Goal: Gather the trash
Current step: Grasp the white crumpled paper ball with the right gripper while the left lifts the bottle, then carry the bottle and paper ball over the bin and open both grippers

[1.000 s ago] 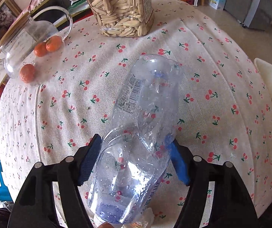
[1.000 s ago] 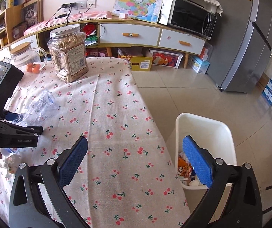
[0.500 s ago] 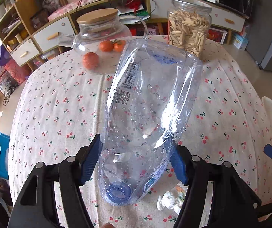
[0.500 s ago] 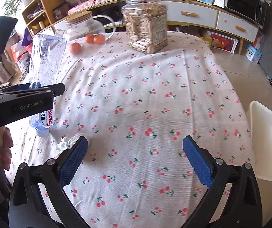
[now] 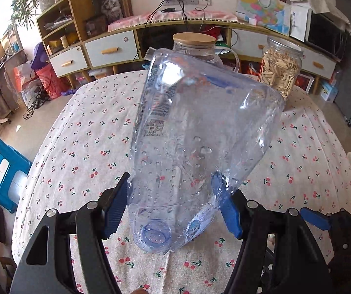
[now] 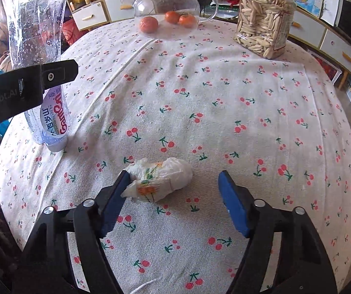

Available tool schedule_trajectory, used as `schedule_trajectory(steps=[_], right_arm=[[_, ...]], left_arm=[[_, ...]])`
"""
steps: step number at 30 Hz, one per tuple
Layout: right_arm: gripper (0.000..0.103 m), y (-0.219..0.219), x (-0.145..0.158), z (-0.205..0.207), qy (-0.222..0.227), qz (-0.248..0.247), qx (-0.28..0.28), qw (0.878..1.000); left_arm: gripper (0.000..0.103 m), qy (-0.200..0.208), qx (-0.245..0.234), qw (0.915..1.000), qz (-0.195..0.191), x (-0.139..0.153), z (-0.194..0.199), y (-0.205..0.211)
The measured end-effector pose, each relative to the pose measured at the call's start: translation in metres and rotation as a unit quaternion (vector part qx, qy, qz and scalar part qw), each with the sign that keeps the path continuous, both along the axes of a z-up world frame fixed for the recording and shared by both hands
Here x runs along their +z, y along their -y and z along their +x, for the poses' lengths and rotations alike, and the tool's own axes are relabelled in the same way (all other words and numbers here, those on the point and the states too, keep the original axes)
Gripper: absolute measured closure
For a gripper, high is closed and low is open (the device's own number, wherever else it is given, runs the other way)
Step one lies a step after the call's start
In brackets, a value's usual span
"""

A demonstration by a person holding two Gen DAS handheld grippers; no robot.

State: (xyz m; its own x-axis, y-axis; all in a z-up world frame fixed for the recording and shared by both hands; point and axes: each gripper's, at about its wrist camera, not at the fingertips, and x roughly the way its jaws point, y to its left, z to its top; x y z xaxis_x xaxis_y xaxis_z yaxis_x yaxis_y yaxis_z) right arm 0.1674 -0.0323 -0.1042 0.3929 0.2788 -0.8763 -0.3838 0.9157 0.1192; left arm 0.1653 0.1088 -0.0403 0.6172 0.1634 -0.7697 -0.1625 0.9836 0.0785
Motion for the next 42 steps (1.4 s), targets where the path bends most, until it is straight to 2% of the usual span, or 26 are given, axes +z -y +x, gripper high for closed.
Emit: schedule_trajectory(steps=[1,2,5,13,19,27,33,42], right_arm=[[0.059,-0.001,0.000,0.000,0.010,-0.007,-0.003,1.000],[0.066,-0.003,0.001,-0.001,0.020,-0.014,0.002,1.000],[0.067,0.004,0.007,-0.001,0.014,0.008,-0.004,1.000],[0.066,0.035,0.045,0.005,0.074,0.032,-0.049,0.996],[0.066,0.058,0.069,0.009,0.123,0.041,-0.084,0.988],[0.066,0.088,0.094,0.004,0.200,0.035,-0.126,0.971],[0.066,0.123,0.102,-0.001,0.228,0.037,-0.165,0.959],[0.065,0.193,0.105,-0.009,0.258,0.010,-0.245,0.935]], left_arm=[[0.037,0.000,0.002,1.0000,-0.004,-0.001,0.000,-0.001],[0.037,0.002,0.004,1.0000,-0.007,-0.001,-0.001,-0.003],[0.037,0.006,0.007,0.9999,-0.009,0.000,-0.005,-0.006],[0.037,0.016,0.020,0.9994,-0.022,0.003,-0.008,-0.012],[0.037,0.031,0.020,0.9992,-0.016,0.008,-0.013,-0.007],[0.037,0.080,0.019,0.9966,-0.003,0.027,-0.022,0.012],[0.037,0.117,0.009,0.9931,0.003,0.037,-0.030,0.039],[0.037,0.134,-0.013,0.9908,-0.013,0.039,-0.027,0.092]])
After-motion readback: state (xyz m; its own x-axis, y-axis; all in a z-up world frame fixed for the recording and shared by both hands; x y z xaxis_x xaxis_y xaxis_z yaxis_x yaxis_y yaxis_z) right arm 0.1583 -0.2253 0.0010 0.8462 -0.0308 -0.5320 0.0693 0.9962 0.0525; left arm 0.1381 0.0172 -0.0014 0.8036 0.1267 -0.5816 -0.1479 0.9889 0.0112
